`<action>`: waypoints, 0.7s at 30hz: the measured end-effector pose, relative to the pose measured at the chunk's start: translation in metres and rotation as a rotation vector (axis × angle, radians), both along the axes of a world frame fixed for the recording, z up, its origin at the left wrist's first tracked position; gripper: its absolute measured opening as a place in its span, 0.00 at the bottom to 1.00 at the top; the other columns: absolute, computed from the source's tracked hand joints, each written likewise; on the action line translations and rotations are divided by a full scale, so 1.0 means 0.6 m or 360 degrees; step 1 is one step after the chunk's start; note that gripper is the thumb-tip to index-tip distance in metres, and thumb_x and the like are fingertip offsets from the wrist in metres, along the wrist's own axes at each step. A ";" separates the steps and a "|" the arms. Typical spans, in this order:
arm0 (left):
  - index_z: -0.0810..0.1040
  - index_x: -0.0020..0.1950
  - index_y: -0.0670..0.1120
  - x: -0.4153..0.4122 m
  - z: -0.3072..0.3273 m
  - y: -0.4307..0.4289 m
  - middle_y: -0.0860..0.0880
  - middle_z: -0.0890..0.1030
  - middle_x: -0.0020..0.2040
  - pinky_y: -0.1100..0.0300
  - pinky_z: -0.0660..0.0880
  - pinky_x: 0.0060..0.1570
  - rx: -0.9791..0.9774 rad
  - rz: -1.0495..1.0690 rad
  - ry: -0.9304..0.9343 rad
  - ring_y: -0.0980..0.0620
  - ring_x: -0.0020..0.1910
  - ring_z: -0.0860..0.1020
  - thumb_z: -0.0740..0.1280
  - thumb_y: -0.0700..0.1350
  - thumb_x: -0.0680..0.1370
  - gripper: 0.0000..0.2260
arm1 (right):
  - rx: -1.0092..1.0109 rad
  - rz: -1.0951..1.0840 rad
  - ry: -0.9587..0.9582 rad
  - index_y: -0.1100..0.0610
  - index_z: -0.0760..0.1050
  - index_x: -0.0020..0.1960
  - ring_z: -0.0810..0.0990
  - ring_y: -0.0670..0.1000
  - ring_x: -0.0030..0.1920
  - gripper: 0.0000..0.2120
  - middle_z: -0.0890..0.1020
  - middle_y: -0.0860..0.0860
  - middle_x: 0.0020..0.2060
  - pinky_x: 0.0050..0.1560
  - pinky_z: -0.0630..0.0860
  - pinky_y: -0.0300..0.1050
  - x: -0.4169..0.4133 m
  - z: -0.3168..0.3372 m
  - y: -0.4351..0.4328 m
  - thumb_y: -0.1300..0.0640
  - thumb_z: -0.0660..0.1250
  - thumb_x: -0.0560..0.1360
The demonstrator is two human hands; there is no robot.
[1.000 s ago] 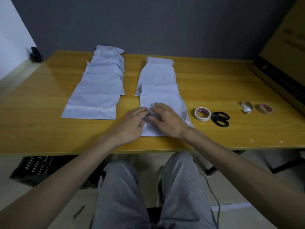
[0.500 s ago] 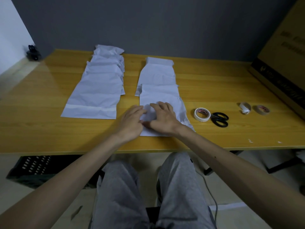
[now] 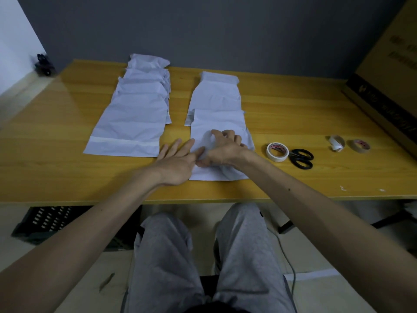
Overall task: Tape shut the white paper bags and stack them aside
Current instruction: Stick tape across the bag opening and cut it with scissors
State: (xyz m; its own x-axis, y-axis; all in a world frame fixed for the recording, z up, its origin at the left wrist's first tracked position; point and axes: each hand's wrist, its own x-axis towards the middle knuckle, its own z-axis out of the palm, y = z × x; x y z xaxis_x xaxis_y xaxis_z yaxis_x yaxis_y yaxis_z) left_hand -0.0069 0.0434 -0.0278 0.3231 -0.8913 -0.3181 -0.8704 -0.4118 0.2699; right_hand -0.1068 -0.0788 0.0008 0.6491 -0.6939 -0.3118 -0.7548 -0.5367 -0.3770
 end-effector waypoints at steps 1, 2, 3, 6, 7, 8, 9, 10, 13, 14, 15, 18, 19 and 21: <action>0.42 0.77 0.63 0.000 -0.001 0.000 0.58 0.36 0.78 0.50 0.35 0.74 0.0009 0.0004 -0.0001 0.52 0.76 0.34 0.45 0.48 0.85 0.23 | 0.0004 0.0004 0.0016 0.46 0.49 0.76 0.51 0.56 0.74 0.50 0.53 0.51 0.73 0.69 0.56 0.51 -0.002 0.001 -0.002 0.40 0.75 0.64; 0.42 0.77 0.63 -0.001 -0.001 0.000 0.58 0.36 0.78 0.50 0.35 0.74 0.0011 0.0008 -0.0008 0.52 0.76 0.34 0.45 0.48 0.85 0.23 | 0.0009 0.0011 0.0024 0.47 0.47 0.77 0.51 0.56 0.74 0.52 0.53 0.51 0.74 0.70 0.55 0.51 -0.003 0.002 -0.004 0.40 0.75 0.64; 0.42 0.77 0.63 -0.002 -0.002 0.001 0.58 0.36 0.78 0.50 0.35 0.74 0.0008 0.0009 -0.0016 0.52 0.76 0.34 0.44 0.49 0.85 0.23 | 0.0013 0.0018 0.0025 0.47 0.46 0.77 0.50 0.55 0.75 0.53 0.52 0.51 0.74 0.71 0.55 0.51 -0.004 0.002 -0.005 0.39 0.75 0.64; 0.42 0.77 0.62 -0.006 -0.001 0.002 0.58 0.36 0.78 0.50 0.36 0.74 -0.0001 0.0027 -0.0022 0.52 0.76 0.34 0.44 0.48 0.85 0.22 | 0.0002 0.0026 0.0022 0.47 0.44 0.78 0.49 0.55 0.76 0.55 0.50 0.50 0.75 0.72 0.53 0.52 -0.009 -0.001 -0.010 0.38 0.75 0.64; 0.42 0.77 0.62 -0.007 0.001 0.003 0.58 0.36 0.78 0.50 0.36 0.74 0.0006 0.0037 -0.0028 0.52 0.76 0.34 0.44 0.48 0.85 0.23 | 0.0003 0.0024 0.0019 0.47 0.43 0.78 0.48 0.55 0.76 0.55 0.49 0.49 0.76 0.73 0.53 0.52 -0.012 -0.003 -0.013 0.37 0.75 0.64; 0.41 0.77 0.62 -0.007 0.002 0.002 0.58 0.36 0.78 0.50 0.36 0.74 0.0018 0.0044 -0.0033 0.52 0.76 0.34 0.45 0.47 0.85 0.23 | 0.0003 0.0020 0.0015 0.47 0.43 0.78 0.48 0.55 0.76 0.55 0.49 0.49 0.76 0.74 0.52 0.53 -0.017 -0.004 -0.015 0.37 0.74 0.64; 0.41 0.77 0.62 -0.007 0.004 0.001 0.59 0.36 0.77 0.50 0.36 0.74 0.0030 0.0049 -0.0031 0.52 0.76 0.34 0.45 0.46 0.85 0.24 | 0.0001 0.0019 0.0010 0.47 0.43 0.78 0.47 0.56 0.76 0.55 0.48 0.48 0.76 0.74 0.51 0.54 -0.021 -0.006 -0.019 0.37 0.74 0.64; 0.41 0.77 0.63 -0.006 0.004 0.000 0.59 0.35 0.77 0.50 0.36 0.74 0.0039 0.0049 -0.0021 0.52 0.76 0.34 0.45 0.46 0.85 0.24 | 0.0000 0.0021 0.0000 0.47 0.43 0.78 0.47 0.56 0.76 0.55 0.48 0.48 0.77 0.74 0.51 0.54 -0.025 -0.006 -0.021 0.37 0.74 0.64; 0.42 0.77 0.63 -0.005 0.007 0.000 0.59 0.36 0.77 0.50 0.36 0.74 0.0049 0.0050 0.0022 0.52 0.76 0.34 0.45 0.46 0.85 0.23 | 0.0005 0.0044 -0.0043 0.47 0.44 0.78 0.46 0.55 0.77 0.54 0.47 0.48 0.77 0.74 0.49 0.53 -0.035 -0.008 -0.026 0.37 0.74 0.65; 0.42 0.77 0.63 -0.006 0.007 0.001 0.59 0.36 0.77 0.50 0.36 0.74 0.0051 0.0051 0.0026 0.52 0.76 0.33 0.45 0.47 0.85 0.23 | 0.0005 0.0051 -0.0051 0.47 0.45 0.78 0.46 0.55 0.77 0.53 0.47 0.49 0.77 0.74 0.49 0.53 -0.038 -0.007 -0.028 0.38 0.74 0.65; 0.42 0.77 0.63 -0.006 0.007 0.001 0.58 0.36 0.77 0.50 0.36 0.74 0.0054 0.0050 0.0026 0.52 0.76 0.33 0.45 0.47 0.85 0.23 | 0.0011 0.0055 -0.0057 0.47 0.45 0.78 0.45 0.55 0.77 0.53 0.48 0.49 0.77 0.74 0.49 0.53 -0.041 -0.007 -0.031 0.39 0.74 0.65; 0.42 0.77 0.63 -0.005 0.006 0.000 0.59 0.36 0.77 0.50 0.36 0.74 0.0058 0.0057 0.0023 0.52 0.76 0.33 0.44 0.47 0.85 0.23 | 0.0025 0.0056 -0.0055 0.48 0.48 0.78 0.46 0.56 0.76 0.51 0.49 0.50 0.76 0.74 0.51 0.52 -0.054 -0.005 -0.043 0.40 0.74 0.66; 0.42 0.77 0.63 -0.005 0.005 -0.001 0.59 0.36 0.77 0.50 0.36 0.74 0.0058 0.0063 0.0022 0.52 0.76 0.34 0.44 0.47 0.85 0.22 | 0.0034 0.0053 -0.0049 0.48 0.49 0.77 0.47 0.57 0.76 0.50 0.49 0.50 0.76 0.74 0.52 0.53 -0.059 -0.003 -0.048 0.40 0.74 0.66; 0.42 0.77 0.63 -0.005 0.005 0.000 0.59 0.36 0.77 0.50 0.36 0.74 0.0053 0.0066 0.0014 0.52 0.76 0.34 0.44 0.48 0.85 0.22 | 0.0047 0.0069 -0.0037 0.48 0.51 0.77 0.48 0.57 0.75 0.47 0.50 0.50 0.76 0.74 0.54 0.54 -0.068 -0.002 -0.056 0.40 0.74 0.67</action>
State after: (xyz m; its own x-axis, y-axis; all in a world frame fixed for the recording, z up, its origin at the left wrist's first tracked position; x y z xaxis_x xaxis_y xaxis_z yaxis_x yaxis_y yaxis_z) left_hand -0.0097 0.0432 -0.0250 0.3566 -0.8660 -0.3506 -0.8499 -0.4566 0.2631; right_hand -0.1474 -0.1123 -0.0002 0.6856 -0.6558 -0.3162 -0.7221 -0.5572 -0.4101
